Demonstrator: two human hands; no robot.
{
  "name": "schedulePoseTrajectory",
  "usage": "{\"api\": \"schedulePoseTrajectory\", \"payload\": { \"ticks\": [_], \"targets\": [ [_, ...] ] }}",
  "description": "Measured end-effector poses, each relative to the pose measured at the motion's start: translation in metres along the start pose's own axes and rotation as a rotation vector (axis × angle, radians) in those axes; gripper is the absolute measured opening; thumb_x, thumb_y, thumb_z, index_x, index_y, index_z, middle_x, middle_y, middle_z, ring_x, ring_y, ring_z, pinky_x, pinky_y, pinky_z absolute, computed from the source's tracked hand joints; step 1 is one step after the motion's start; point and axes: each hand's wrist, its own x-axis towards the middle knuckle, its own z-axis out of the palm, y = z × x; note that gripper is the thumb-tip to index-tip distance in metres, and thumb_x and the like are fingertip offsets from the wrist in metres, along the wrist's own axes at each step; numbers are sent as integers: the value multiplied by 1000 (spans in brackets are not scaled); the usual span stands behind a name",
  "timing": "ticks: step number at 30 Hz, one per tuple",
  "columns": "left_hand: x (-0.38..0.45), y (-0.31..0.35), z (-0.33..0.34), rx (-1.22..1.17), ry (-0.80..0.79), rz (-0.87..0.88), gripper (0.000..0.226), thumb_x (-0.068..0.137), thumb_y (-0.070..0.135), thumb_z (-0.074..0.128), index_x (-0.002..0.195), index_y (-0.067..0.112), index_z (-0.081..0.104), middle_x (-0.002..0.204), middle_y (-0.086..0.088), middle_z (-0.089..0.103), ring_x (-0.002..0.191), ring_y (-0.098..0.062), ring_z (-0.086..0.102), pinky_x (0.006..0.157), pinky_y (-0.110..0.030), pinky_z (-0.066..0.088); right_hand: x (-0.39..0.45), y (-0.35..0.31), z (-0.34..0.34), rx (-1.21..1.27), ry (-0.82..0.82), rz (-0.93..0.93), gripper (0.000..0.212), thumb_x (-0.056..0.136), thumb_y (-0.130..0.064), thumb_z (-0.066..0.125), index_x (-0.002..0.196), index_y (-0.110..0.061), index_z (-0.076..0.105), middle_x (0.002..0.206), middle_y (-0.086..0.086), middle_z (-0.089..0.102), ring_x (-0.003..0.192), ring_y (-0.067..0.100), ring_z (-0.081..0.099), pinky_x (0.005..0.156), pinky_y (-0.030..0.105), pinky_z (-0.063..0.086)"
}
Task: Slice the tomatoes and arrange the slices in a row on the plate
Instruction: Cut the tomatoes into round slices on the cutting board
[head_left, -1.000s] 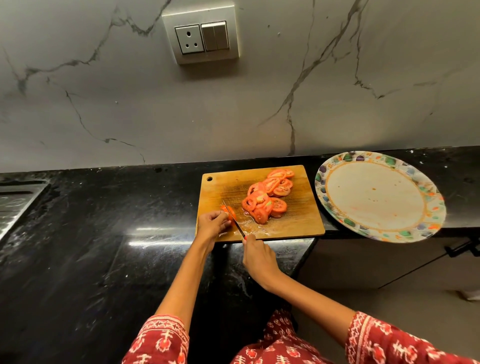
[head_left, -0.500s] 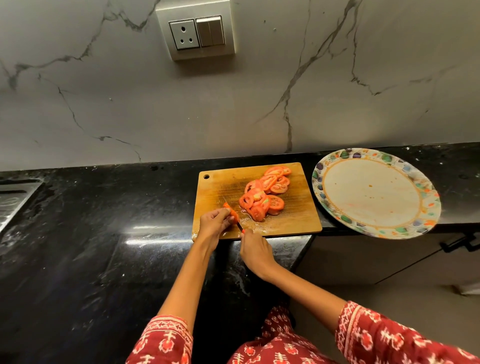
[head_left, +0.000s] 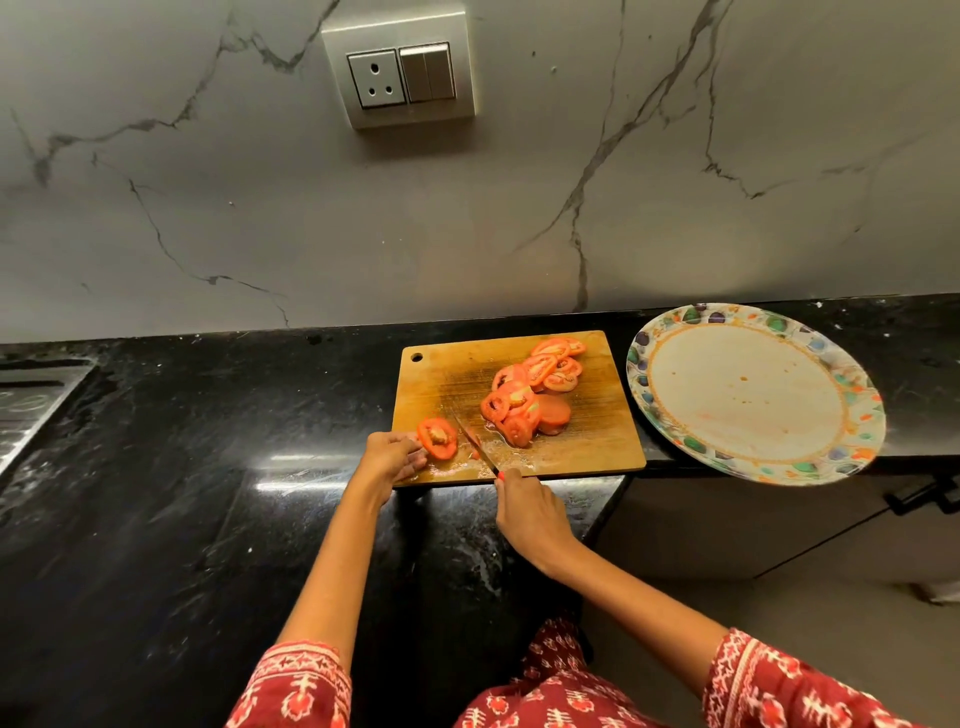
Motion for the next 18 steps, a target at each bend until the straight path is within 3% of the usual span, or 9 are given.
{"api": "schedulePoseTrajectory", "payload": {
  "ticks": [4,7,8,10,13,18],
  "targets": [
    [6,-10,-6,98,71,2,25,88,-5,52,65,4,54,64,-11,56,37,-6,57,40,-12,47,0,-1,1,-168,-15,5,25,98,-10,34,118,-2,47,112,13,61,104,31,60,79,38,46],
    [11,-18,-2,226,119,52,24,83,2,63,61,9,57,46,-2,58,35,-4,55,50,-20,52,7,4,-3,-165,13,59,23,96,-5,35,114,-1,49,110,14,62,104,31,60,79,37,47],
    [10,-18,0,273,158,77,22,81,5,66,62,11,57,45,1,59,40,-8,58,59,-26,53,9,5,-3,-150,21,60,23,96,-5,35,114,-1,49,110,14,63,104,32,60,78,37,47],
    [8,-15,5,408,233,136,11,78,12,70,79,12,59,70,-4,69,62,-20,65,75,-35,54,12,5,-3,-108,38,45,23,98,-8,34,112,-1,50,107,15,63,101,33,61,71,36,44],
    [8,-8,12,660,233,302,36,81,12,67,115,9,54,107,-14,65,103,-31,60,87,-39,48,15,7,-4,-61,66,20,23,99,-13,35,113,-2,51,105,16,63,99,34,60,68,34,39],
    [12,-4,23,1026,47,482,80,72,30,78,138,16,35,131,-12,50,123,-32,44,98,-43,38,25,12,-13,-12,114,-18,30,101,-21,30,108,-1,52,101,18,63,93,35,60,66,34,36]
  ]
}}
